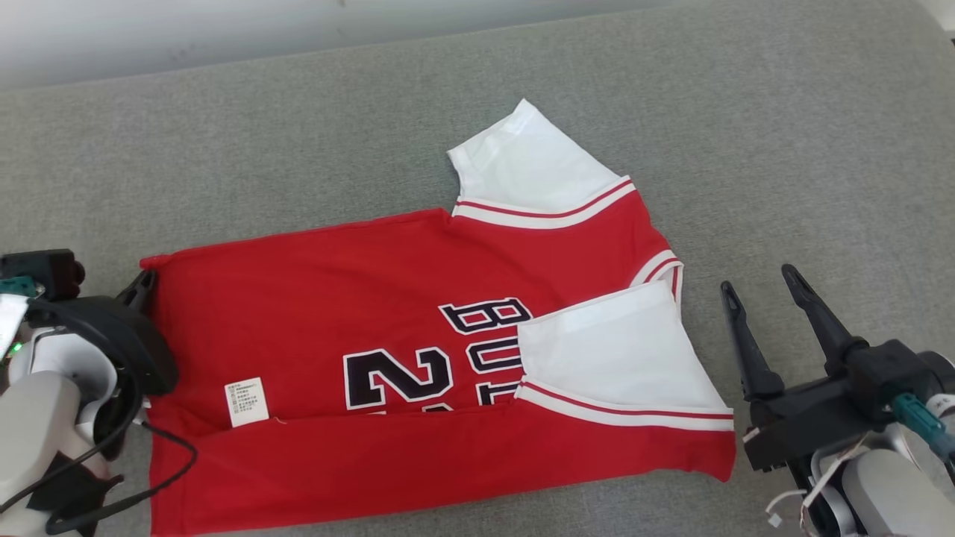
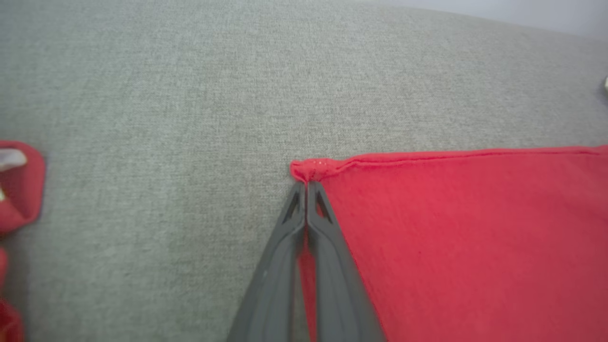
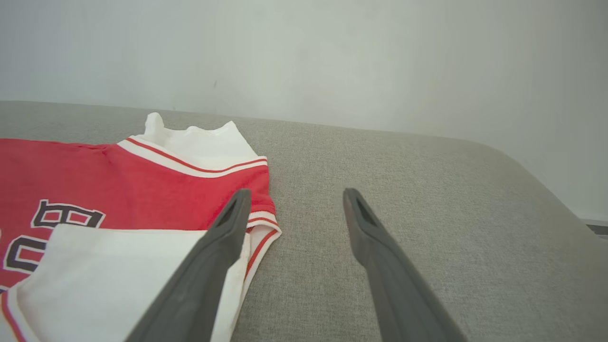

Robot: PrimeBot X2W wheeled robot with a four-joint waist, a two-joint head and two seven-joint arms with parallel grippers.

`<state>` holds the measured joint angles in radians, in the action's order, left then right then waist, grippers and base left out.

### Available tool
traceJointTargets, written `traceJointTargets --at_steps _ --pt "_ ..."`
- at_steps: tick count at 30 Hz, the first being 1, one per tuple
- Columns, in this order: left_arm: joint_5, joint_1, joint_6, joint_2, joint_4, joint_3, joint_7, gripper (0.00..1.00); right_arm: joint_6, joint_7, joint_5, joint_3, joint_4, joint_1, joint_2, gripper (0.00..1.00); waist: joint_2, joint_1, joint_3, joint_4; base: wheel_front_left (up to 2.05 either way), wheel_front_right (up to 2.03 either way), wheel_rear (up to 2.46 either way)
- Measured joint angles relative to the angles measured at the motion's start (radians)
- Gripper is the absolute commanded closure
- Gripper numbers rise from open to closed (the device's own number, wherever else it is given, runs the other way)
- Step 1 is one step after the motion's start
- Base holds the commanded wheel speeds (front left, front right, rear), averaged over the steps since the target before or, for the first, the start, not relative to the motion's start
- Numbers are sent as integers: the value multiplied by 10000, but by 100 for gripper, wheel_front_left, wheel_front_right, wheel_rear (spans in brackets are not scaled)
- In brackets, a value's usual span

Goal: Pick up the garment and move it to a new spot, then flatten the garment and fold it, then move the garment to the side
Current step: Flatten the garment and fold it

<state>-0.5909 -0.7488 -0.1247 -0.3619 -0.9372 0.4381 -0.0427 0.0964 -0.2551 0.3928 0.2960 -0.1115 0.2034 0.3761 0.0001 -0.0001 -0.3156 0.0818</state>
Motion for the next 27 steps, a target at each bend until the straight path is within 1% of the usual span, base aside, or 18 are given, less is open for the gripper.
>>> traceJointTargets --at_steps 2,5,8,11,14,18,20,27 --pt "-4 -18 0 40 31 159 90 100 -54 84 0 42 -75 148 0 0 0 0 -24 -72 0 0 0" --pt "-17 -154 2 90 136 418 199 100 -190 430 -36 238 -165 774 0 0 1 1 -66 -200 0 0 0" --pt "-90 -210 0 240 276 681 368 100 -456 834 -61 431 -257 1958 -104 0 1 1 -112 -363 0 0 0" --pt "-100 -275 0 253 407 949 508 100 -683 1352 -61 598 -627 3434 -290 0 0 0 -173 -531 0 0 0" --pt "-136 -572 0 320 499 1210 621 100 -886 1973 -59 779 -1396 4507 -497 0 0 1 -244 -711 0 0 0" --pt "-199 -808 0 407 610 1459 805 100 -1068 2771 -33 993 -2619 5408 -752 0 1 1 -338 -950 0 0 0" --pt "-401 -818 0 410 654 1603 924 100 -1202 3120 77 1078 -3195 5837 -913 0 1 1 -394 -1058 0 0 0" --pt "-527 -1296 0 529 920 2150 1191 100 -1327 4151 115 1179 -5068 7129 -1103 0 1 2 -680 -1406 0 0 0"
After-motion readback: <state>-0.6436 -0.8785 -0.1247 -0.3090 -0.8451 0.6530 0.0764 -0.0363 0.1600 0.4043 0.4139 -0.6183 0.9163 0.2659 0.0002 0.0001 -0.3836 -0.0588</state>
